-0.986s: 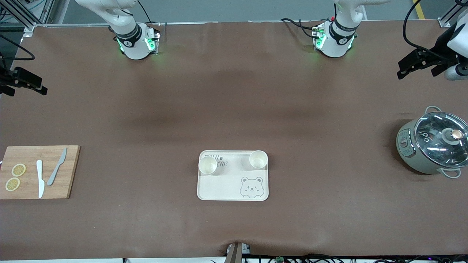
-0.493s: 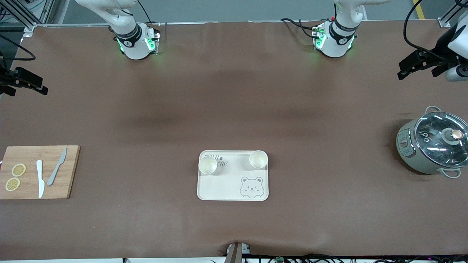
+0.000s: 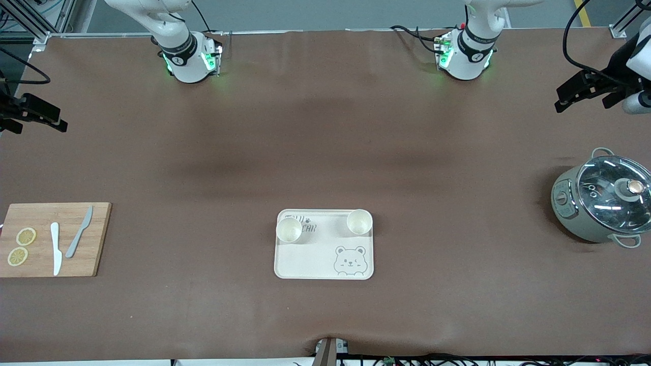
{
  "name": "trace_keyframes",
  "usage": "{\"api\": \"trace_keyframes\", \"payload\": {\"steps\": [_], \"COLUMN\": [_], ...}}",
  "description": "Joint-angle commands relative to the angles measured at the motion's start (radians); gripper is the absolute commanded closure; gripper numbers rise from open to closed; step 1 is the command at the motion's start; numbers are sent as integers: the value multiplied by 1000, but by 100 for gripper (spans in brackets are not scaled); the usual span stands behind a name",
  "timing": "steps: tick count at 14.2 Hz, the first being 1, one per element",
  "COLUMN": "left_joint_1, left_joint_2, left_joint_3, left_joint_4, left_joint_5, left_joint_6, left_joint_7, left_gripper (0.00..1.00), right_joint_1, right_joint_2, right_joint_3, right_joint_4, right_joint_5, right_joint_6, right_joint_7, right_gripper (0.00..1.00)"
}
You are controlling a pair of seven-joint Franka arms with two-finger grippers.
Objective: Place white IKEA cup upright on tray with both arms
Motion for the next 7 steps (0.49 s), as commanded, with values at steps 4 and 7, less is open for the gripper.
{"api": "trace_keyframes", "payload": {"steps": [4,7], "left_joint_1": [0,2], "left_joint_2": [13,15], "left_joint_3": [2,2], "left_joint_4": [31,29], "left_joint_5": [-8,-8], "left_joint_6": [-7,-7], "left_joint_7": [7,7], "left_gripper": [0,0], "right_joint_1": [6,8], "right_joint_2": [-3,-3], "right_joint_3": [3,3], "right_joint_4": [4,4], "right_joint_5": [-12,-12], "right_joint_6": [-9,-9], "right_joint_7": [14,14], "right_gripper": [0,0]}}
